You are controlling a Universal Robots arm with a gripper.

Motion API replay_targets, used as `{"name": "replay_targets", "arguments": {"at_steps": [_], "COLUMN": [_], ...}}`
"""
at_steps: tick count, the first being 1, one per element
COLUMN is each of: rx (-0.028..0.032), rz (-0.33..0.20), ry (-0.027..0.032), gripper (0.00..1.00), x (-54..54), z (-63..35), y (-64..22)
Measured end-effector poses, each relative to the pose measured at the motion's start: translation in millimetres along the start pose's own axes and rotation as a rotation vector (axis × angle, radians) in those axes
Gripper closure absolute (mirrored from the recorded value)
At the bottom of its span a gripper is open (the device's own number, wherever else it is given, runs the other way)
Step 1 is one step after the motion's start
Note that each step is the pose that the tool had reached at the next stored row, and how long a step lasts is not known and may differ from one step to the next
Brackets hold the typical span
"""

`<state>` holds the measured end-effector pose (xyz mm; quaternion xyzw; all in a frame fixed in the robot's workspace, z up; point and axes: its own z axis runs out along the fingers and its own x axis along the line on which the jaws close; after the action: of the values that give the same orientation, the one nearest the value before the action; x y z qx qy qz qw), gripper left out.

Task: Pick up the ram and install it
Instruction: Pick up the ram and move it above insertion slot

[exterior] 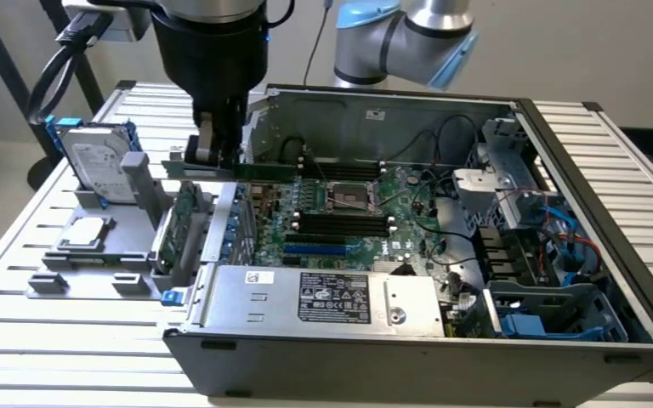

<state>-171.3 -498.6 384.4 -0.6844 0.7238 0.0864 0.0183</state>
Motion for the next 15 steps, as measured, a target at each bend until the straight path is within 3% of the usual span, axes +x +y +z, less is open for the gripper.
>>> {"name": "replay_targets", "arguments": {"at_steps": [4, 15], "rx": [-0.0008, -0.0008], "rz": [-0.004, -0.004], "ry": [-0.0008, -0.0008], "gripper": [0.86, 0.86], "x": [-1.4, -11.3], "z": [-0.6, -0.7], "y": [-9.8, -52.0]}}
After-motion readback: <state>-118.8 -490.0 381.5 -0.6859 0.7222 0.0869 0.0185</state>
